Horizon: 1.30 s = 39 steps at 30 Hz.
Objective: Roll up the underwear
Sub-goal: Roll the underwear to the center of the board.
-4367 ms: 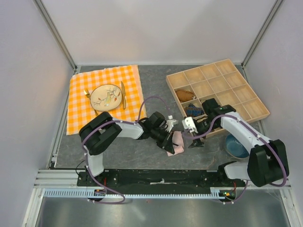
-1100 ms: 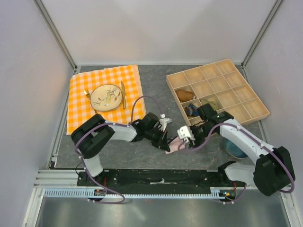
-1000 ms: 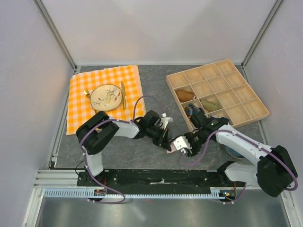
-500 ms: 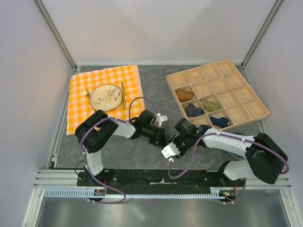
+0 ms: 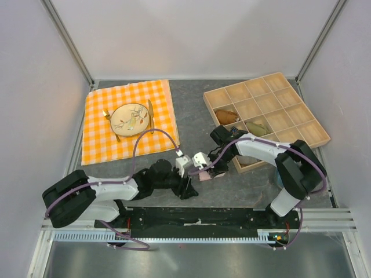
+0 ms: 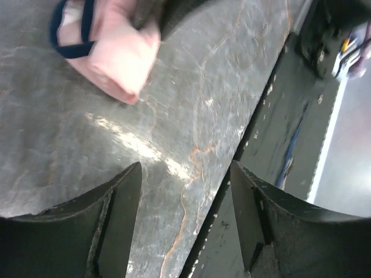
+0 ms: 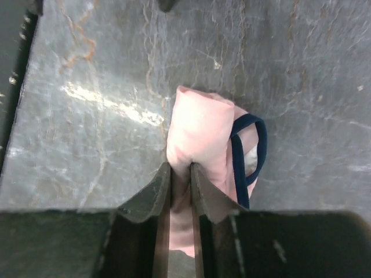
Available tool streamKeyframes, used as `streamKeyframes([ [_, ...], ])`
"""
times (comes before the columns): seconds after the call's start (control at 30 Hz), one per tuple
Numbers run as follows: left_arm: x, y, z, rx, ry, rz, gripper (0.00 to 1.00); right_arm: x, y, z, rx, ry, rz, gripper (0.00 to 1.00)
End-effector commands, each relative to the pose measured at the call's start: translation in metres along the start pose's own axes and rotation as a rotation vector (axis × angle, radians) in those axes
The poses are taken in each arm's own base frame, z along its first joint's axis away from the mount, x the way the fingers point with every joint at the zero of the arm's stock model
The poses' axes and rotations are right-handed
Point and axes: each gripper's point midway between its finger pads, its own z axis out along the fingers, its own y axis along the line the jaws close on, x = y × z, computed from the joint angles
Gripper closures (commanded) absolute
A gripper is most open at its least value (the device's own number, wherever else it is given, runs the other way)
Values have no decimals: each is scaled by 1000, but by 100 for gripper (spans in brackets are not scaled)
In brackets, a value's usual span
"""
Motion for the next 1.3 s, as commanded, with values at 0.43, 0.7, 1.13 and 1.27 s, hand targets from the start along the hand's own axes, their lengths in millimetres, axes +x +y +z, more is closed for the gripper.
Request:
streamKeyframes([
  [0.43, -38, -24, 21, -241, -271, 775, 31, 5, 50, 10, -317, -56, 312, 79],
  [0.7, -32, -20, 53, -261, -194, 843, 32, 9, 51, 11, -326, -50, 333, 78],
  [1.13, 27, 11, 76, -294, 90, 670, 83, 4, 30, -14, -218, -82, 364, 61],
  [1.27, 42, 19, 78, -303, 136, 608, 84, 1, 24, -29, -168, -102, 391, 54],
])
